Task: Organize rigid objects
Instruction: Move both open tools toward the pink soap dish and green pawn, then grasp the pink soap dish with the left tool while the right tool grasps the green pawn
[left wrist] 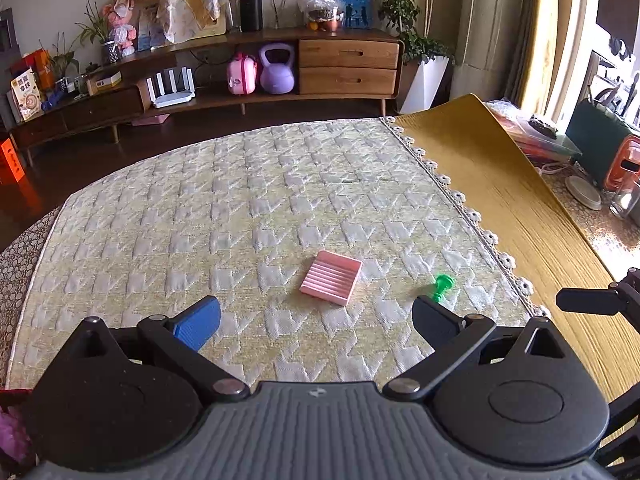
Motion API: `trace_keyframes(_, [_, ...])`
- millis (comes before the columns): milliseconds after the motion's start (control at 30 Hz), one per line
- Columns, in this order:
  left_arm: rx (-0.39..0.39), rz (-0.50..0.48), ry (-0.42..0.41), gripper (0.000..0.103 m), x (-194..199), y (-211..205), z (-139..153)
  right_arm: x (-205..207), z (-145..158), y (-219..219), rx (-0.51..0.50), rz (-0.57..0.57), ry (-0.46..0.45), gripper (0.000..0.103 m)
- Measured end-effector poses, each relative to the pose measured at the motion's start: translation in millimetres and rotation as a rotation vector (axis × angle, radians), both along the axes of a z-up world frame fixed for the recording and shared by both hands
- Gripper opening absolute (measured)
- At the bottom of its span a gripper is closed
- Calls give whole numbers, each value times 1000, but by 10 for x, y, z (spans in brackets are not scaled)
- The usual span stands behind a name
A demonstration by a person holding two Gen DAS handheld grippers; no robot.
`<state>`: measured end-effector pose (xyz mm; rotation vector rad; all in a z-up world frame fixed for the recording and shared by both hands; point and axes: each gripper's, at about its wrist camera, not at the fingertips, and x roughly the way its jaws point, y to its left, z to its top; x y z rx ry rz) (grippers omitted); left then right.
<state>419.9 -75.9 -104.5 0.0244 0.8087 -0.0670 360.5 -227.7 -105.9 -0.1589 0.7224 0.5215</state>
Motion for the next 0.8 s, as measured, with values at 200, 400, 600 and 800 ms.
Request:
trace_keyframes(200, [19, 40, 18, 103, 255, -125, -173, 199, -158, 137, -37, 46, -19, 88])
trace_keyframes(400, [10, 41, 49, 102, 508, -144, -360, 418, -265, 195, -37, 32, -17, 77])
trace_keyframes(600, [7, 37, 52, 91, 554, -138, -515, 537, -367, 262, -48, 40, -16, 66])
trace_keyframes(800, [13, 21, 25, 74, 506, -159, -582, 585, -382, 274, -26, 29, -31, 56])
